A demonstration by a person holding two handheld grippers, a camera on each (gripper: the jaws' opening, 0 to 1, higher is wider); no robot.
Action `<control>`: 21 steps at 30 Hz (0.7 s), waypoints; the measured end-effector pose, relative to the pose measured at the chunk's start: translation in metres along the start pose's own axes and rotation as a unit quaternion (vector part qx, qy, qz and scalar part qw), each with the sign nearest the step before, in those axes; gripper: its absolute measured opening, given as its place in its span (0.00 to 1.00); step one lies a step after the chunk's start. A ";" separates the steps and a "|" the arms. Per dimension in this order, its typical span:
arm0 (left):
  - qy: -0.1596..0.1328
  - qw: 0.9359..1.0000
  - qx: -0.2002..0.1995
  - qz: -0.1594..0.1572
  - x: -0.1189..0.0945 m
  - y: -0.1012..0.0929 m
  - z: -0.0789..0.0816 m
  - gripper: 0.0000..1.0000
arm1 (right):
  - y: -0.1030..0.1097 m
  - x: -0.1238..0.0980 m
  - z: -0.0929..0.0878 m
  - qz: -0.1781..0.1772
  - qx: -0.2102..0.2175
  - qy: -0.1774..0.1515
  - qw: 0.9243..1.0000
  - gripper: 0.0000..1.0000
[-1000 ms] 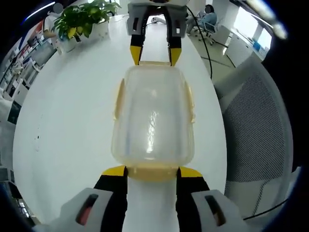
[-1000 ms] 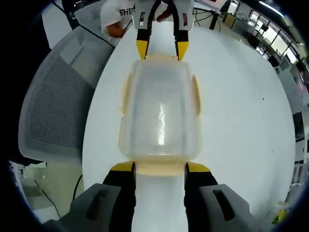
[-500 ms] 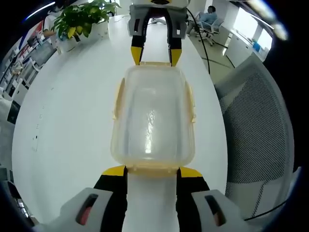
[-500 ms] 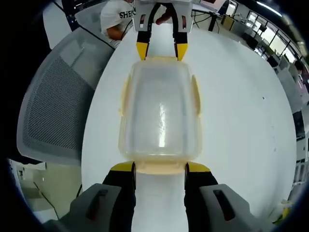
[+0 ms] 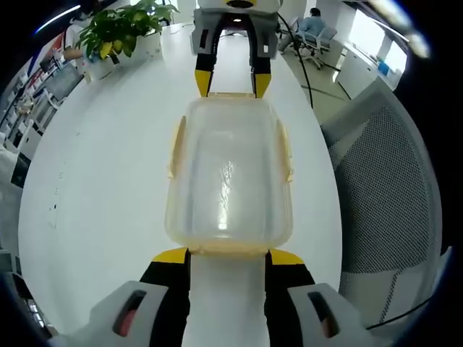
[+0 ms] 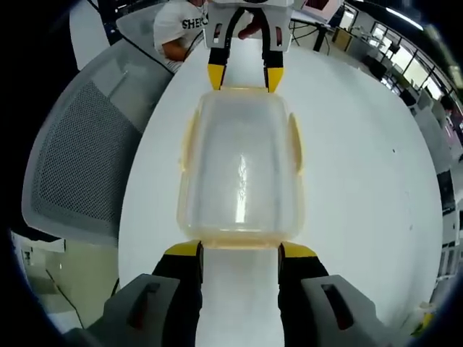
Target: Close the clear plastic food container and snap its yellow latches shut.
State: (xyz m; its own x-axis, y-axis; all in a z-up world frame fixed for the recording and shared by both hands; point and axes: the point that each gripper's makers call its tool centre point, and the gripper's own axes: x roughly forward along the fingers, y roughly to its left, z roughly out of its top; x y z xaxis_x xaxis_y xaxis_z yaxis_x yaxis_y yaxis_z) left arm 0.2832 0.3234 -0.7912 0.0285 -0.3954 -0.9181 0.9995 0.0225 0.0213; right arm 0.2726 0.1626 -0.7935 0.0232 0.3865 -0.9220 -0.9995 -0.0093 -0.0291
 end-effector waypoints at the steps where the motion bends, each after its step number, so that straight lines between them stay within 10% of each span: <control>1: 0.000 1.000 0.000 0.000 0.000 0.000 0.000 0.35 | 0.000 0.000 0.000 0.000 -0.001 0.001 1.000 0.38; 13: 0.001 1.000 -0.017 0.009 -0.002 0.001 -0.010 0.35 | 0.000 -0.004 -0.008 -0.009 0.028 -0.011 0.999 0.35; 17: -0.022 0.997 -0.078 0.007 -0.009 -0.003 -0.019 0.35 | 0.001 -0.014 -0.009 -0.016 0.111 -0.061 0.992 0.37; 19: -0.061 0.986 -0.153 0.018 -0.016 0.000 -0.019 0.35 | -0.002 -0.023 -0.009 -0.019 0.178 -0.094 0.979 0.39; 21: -0.112 0.962 -0.247 0.012 -0.025 0.000 -0.016 0.36 | -0.007 -0.033 -0.005 -0.030 0.241 -0.137 0.960 0.40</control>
State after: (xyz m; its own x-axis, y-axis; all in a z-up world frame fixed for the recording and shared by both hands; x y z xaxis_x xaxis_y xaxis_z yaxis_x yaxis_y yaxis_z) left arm 0.2828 0.3476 -0.7749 0.1093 -0.5761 -0.8100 0.8721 0.4466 -0.2000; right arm 0.2785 0.1451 -0.7650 0.1404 0.6018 -0.7862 -0.8910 0.4230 0.1647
